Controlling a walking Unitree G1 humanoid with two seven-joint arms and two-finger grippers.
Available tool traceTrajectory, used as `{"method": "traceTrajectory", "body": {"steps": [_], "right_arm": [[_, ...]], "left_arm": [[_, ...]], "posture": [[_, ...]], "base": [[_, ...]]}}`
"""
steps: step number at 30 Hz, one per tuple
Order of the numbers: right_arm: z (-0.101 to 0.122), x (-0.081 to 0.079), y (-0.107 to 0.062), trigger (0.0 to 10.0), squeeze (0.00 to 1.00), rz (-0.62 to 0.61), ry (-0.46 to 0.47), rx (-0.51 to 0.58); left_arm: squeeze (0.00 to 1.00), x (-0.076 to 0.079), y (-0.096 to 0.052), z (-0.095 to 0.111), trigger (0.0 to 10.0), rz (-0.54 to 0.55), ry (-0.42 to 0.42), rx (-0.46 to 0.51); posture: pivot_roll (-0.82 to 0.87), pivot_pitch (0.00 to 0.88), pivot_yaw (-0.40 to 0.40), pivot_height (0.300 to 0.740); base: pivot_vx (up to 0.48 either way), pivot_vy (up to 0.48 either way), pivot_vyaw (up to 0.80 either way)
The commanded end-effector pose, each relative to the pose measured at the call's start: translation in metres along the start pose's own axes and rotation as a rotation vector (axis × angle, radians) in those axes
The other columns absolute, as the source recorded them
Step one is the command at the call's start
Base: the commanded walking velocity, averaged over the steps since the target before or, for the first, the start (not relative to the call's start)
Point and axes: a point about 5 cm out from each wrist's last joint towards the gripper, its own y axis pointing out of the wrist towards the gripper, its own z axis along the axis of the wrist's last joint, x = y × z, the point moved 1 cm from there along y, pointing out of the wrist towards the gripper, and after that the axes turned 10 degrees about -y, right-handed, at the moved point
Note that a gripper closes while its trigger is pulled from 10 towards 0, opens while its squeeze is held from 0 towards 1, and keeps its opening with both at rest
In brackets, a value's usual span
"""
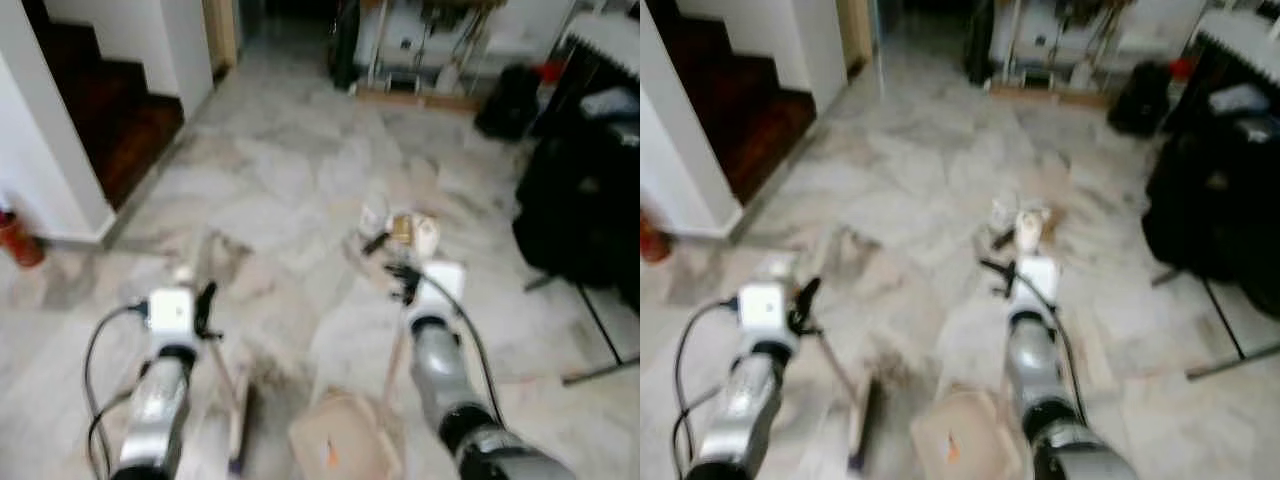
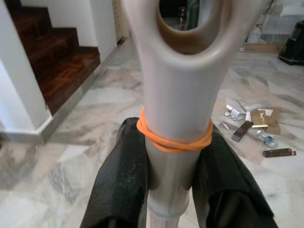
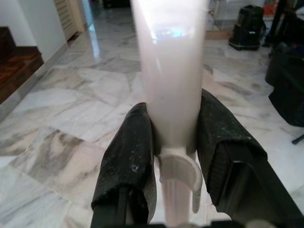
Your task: Sweep floor
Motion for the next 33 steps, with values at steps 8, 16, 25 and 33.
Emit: {"method": "traceTrajectory", "body": {"steps": [8,16,25,33], "right_arm": [[0.0075,0.0126,0.0043,10.0,0.0,-0.048,0.018,0.033],[0.0075,0.012,0.0042,10.0,0.0,-0.047,0.02,0.033],[0.0074,0.0113,0.0042,10.0,0.0,-0.048,0.019,0.032],[0.0066,0.0113,0.0038,10.0,0.0,-0.048,0.02,0.029]], "left_arm": [[0.0,0.0103,0.0052,0.0079,10.0,-0.032,0.002,0.036],[0.0,0.0102,0.0051,0.008,10.0,-0.032,0.003,0.036],[0.0,0.0096,0.0055,0.0081,10.0,-0.032,0.004,0.035],[0.0,0.0103,0.0053,0.0076,10.0,-0.036,0.005,0.033]], "posture": [[0.07,0.01,-0.043,0.74],[0.07,0.012,-0.043,0.74],[0.07,0.01,-0.039,0.74],[0.07,0.0,-0.037,0.74]], "base": [[0.305,0.0,0.0],[0.306,0.0,0.0],[0.307,0.0,0.0],[0.307,0.0,0.0]]}}
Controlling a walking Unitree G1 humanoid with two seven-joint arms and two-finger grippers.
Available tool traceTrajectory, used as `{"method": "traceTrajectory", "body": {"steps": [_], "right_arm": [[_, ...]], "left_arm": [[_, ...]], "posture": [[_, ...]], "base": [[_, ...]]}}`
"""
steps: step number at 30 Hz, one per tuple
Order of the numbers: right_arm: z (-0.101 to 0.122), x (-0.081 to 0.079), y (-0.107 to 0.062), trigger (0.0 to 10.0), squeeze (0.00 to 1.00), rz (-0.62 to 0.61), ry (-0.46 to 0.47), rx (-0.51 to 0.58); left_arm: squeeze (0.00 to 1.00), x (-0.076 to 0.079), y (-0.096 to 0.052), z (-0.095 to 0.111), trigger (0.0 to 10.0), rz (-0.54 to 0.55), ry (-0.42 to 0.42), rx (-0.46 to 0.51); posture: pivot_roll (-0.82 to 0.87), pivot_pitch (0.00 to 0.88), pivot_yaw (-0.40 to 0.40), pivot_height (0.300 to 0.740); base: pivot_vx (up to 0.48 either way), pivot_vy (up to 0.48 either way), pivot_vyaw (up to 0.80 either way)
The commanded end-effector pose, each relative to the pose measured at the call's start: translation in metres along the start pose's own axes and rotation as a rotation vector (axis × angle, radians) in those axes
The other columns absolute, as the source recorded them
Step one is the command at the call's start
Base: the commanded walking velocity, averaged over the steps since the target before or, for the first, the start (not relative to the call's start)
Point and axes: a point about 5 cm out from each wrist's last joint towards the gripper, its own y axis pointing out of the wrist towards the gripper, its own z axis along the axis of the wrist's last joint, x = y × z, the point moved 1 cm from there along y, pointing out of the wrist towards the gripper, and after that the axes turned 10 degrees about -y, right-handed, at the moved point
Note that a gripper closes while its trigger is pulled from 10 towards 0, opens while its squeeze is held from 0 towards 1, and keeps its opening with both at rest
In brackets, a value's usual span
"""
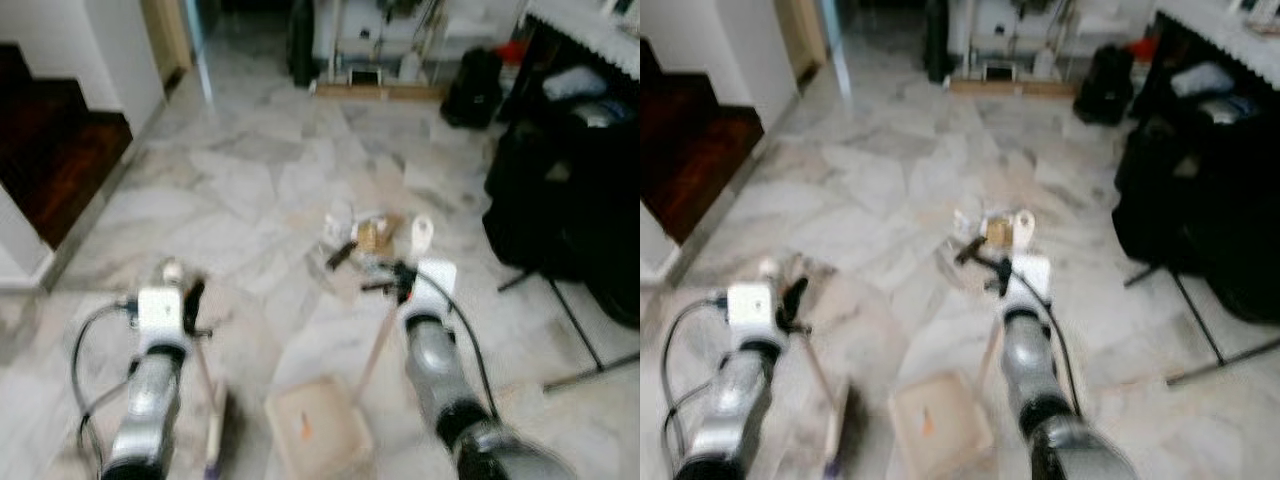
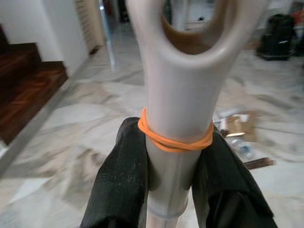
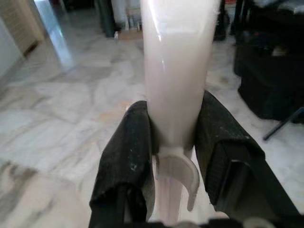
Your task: Sweep floor
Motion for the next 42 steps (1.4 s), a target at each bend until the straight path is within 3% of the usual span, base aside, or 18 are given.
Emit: {"method": "traceTrajectory", "body": {"steps": [1,20,30,38,42], "right_arm": [[0.015,-0.007,0.005,10.0,0.0,0.018,-0.01,0.058],[0.012,-0.007,0.004,10.0,0.0,0.02,-0.017,0.046],[0.008,-0.007,0.004,10.0,0.0,0.029,-0.035,0.02],[-0.002,-0.015,0.002,10.0,0.0,0.101,-0.071,-0.061],[-0.013,-0.019,0.0,10.0,0.0,0.148,-0.143,-0.152]], "left_arm": [[0.0,-0.005,0.004,0.01,10.0,0.005,0.006,0.042],[0.0,-0.003,0.003,0.01,10.0,-0.003,0.007,0.039],[0.0,-0.003,0.003,0.011,10.0,-0.011,-0.001,0.044],[0.0,-0.002,0.003,0.009,10.0,-0.017,-0.002,0.037],[0.0,-0.001,0.004,0.009,10.0,-0.023,-0.006,0.032]], "posture": [[0.07,0.0,-0.037,0.74],[0.07,0.0,-0.036,0.74],[0.07,0.002,-0.038,0.74],[0.07,0.005,-0.037,0.74],[0.07,0.01,-0.036,0.74]], "base": [[0.307,0.0,0.0],[0.313,0.0,0.0],[0.0,0.0,0.0],[0.0,0.0,0.0],[0.0,0.0,0.0]]}}
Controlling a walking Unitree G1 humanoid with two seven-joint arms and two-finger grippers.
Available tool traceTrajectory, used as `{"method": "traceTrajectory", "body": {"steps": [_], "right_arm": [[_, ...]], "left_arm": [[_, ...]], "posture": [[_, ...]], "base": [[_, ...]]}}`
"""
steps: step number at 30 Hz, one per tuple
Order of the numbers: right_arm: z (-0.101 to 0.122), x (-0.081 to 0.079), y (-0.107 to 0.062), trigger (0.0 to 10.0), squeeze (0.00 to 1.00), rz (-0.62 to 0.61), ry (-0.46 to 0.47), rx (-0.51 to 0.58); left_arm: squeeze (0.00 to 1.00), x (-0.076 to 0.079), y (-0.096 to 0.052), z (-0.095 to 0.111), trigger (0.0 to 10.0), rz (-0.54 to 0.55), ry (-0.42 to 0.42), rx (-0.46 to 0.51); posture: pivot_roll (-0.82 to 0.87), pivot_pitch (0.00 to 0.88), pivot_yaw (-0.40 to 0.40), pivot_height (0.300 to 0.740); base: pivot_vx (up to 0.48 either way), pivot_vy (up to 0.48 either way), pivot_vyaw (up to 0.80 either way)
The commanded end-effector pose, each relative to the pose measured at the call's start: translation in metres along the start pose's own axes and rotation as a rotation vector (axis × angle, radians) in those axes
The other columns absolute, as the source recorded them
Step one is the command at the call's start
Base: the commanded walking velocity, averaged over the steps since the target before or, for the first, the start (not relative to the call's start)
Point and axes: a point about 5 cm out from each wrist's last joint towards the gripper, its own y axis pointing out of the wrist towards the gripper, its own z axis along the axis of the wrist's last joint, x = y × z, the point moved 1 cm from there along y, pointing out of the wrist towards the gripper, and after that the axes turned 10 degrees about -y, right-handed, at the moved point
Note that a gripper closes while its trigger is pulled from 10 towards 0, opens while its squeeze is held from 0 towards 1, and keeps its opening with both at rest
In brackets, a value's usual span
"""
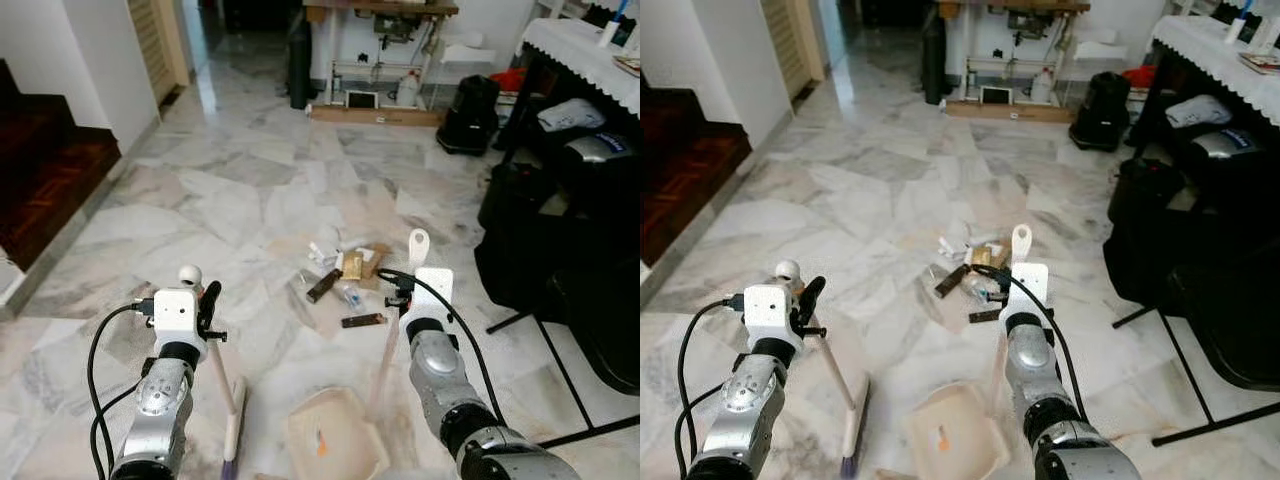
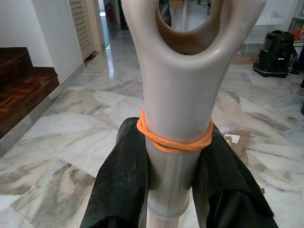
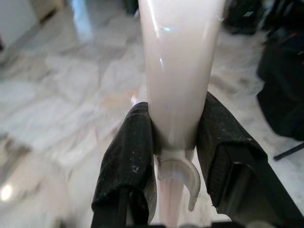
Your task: Sweep floor
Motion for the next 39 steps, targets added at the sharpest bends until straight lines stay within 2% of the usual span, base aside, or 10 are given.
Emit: {"method": "traceTrajectory", "body": {"steps": [1,5,7,12,18,23,26,39], "right_arm": [[0.002,0.0,0.003,10.0,0.0,0.022,-0.047,-0.03],[-0.01,-0.003,0.002,10.0,0.0,0.062,-0.093,-0.127],[-0.012,-0.004,0.002,10.0,0.0,0.073,-0.097,-0.14],[-0.023,-0.014,-0.002,10.0,0.0,0.195,-0.144,-0.219],[-0.03,-0.017,-0.005,10.0,0.0,0.248,-0.155,-0.267],[-0.038,-0.026,-0.012,10.0,0.0,0.405,-0.193,-0.315],[-0.042,-0.026,-0.014,10.0,0.0,0.46,-0.262,-0.331],[-0.051,-0.016,-0.019,10.0,0.0,0.559,-0.343,-0.38]], "left_arm": [[0.0,0.003,0.004,0.007,10.0,-0.018,0.009,0.026],[0.0,0.004,0.004,0.006,10.0,-0.025,0.006,0.02],[0.0,0.004,0.004,0.006,10.0,-0.026,0.005,0.018],[0.0,0.006,0.005,0.005,10.0,-0.039,-0.002,0.011],[0.0,0.007,0.005,0.004,10.0,-0.047,-0.007,0.005],[0.0,0.009,0.005,0.002,10.0,-0.061,-0.012,-0.006],[0.0,0.009,0.005,0.002,10.0,-0.062,-0.013,-0.007],[0.0,0.009,0.005,0.002,10.0,-0.074,-0.017,-0.012]], "posture": [[0.07,0.011,-0.037,0.74],[0.07,0.013,-0.037,0.74],[0.07,0.013,-0.037,0.74],[0.06,0.015,-0.037,0.74],[0.07,0.016,-0.037,0.74],[0.07,0.017,-0.036,0.74],[0.07,0.017,-0.036,0.74],[0.07,0.014,-0.031,0.74]], "base": [[0.0,0.0,0.0],[0.0,0.0,0.0],[0.0,0.0,0.0],[0.0,0.0,0.0],[0.0,0.0,0.0],[0.0,0.0,0.0],[0.0,0.0,0.0],[0.0,0.0,0.0]]}}
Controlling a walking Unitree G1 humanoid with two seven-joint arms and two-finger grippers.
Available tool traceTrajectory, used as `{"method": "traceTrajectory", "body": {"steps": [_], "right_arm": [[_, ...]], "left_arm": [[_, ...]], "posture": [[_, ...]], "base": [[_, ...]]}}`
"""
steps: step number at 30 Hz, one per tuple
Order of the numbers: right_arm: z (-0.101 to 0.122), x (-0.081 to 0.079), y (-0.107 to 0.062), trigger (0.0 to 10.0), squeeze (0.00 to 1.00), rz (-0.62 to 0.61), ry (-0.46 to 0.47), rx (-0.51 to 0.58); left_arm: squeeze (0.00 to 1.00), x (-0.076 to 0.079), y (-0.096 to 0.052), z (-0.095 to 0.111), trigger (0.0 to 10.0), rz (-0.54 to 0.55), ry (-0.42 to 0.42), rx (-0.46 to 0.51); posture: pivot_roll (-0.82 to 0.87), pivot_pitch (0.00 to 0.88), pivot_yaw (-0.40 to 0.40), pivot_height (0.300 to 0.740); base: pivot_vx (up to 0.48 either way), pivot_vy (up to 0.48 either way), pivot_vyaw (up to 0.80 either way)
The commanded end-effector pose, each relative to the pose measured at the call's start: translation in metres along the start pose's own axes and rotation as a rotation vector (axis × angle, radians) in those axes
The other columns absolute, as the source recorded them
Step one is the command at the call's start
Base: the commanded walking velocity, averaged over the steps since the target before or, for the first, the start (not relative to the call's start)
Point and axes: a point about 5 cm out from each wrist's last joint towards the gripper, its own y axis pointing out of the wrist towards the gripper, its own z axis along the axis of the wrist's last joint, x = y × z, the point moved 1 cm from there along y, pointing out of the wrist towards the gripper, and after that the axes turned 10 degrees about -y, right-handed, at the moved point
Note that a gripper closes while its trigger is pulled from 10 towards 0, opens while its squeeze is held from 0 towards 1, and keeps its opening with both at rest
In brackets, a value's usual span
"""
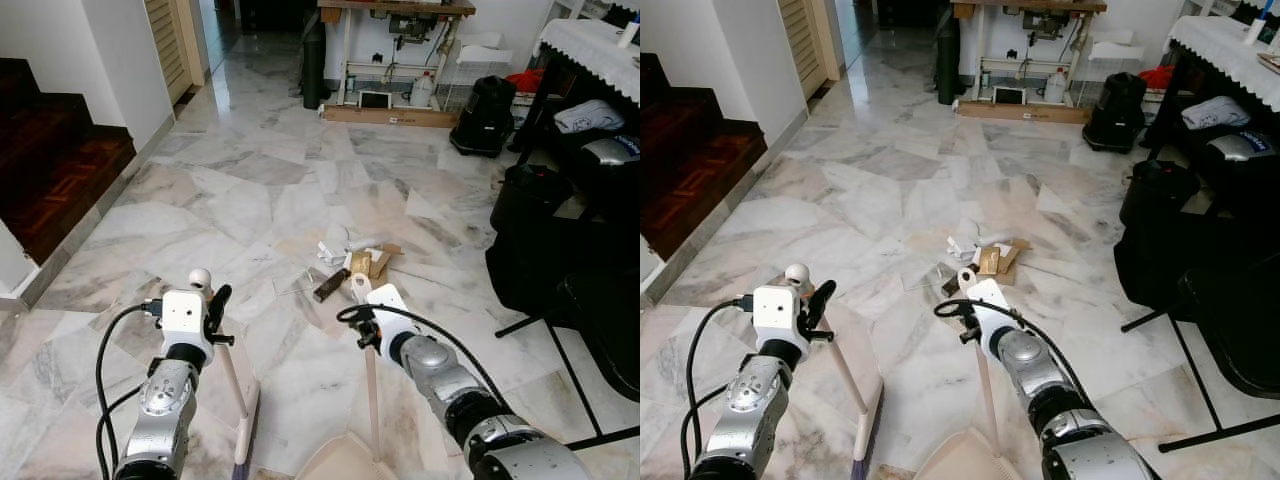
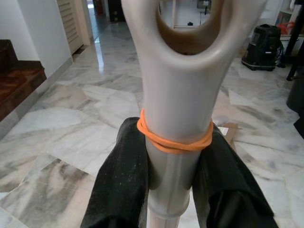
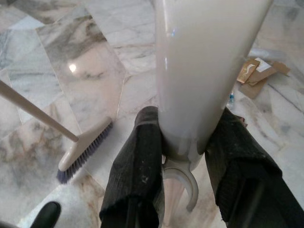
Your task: Sweep floor
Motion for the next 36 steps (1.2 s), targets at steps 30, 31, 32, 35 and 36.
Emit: {"method": "traceTrajectory", "body": {"steps": [30,31,32,35,36], "right_arm": [[0.003,0.043,-0.013,10.0,0.0,-0.344,0.151,0.101],[0.004,0.045,-0.014,10.0,0.0,-0.37,0.176,0.111],[0.004,0.047,-0.014,10.0,0.0,-0.39,0.192,0.117],[0.006,0.049,-0.016,10.0,0.0,-0.452,0.243,0.149],[0.006,0.049,-0.016,10.0,0.0,-0.459,0.245,0.152]], "left_arm": [[0.0,0.003,0.006,0.006,10.0,-0.019,-0.001,0.025],[0.0,0.003,0.006,0.007,10.0,-0.02,-0.001,0.025],[0.0,0.003,0.006,0.007,10.0,-0.02,-0.001,0.026],[0.0,0.003,0.006,0.007,10.0,-0.024,0.005,0.025],[0.0,0.003,0.006,0.007,10.0,-0.025,0.006,0.025]], "posture": [[0.07,0.009,-0.03,0.74],[0.07,0.01,-0.03,0.74],[0.07,0.01,-0.03,0.74],[0.07,0.012,-0.03,0.74],[0.07,0.012,-0.03,0.74]], "base": [[0.0,0.0,0.0],[0.0,0.0,0.0],[0.0,0.0,0.0],[0.0,0.0,0.0],[0.0,0.0,0.0]]}}
